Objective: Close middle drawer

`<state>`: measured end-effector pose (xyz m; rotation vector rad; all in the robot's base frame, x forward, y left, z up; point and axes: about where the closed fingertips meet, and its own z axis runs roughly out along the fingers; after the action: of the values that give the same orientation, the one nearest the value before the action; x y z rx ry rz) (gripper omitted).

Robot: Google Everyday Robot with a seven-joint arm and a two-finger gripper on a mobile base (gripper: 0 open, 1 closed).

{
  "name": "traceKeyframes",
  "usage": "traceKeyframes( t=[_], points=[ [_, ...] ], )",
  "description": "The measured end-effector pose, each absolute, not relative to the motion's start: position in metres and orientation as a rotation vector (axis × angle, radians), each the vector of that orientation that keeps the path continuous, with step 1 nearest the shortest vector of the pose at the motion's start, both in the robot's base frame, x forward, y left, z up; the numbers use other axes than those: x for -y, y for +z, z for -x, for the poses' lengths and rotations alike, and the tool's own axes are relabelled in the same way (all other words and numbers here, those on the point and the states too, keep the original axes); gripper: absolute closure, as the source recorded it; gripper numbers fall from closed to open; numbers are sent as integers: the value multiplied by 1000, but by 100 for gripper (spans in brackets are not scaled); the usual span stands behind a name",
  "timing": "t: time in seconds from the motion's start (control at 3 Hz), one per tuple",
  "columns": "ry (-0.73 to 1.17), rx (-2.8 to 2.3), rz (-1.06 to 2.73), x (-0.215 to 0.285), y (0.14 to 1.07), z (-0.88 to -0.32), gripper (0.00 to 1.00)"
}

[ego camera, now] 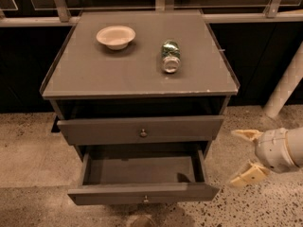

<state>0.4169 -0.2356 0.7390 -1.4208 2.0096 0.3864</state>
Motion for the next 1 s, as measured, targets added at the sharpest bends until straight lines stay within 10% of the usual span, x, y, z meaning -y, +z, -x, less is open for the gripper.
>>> traceKeyframes(
  t=[1.0],
  points=[
    [387, -2009, 1423, 235, 739, -417, 88]
  ],
)
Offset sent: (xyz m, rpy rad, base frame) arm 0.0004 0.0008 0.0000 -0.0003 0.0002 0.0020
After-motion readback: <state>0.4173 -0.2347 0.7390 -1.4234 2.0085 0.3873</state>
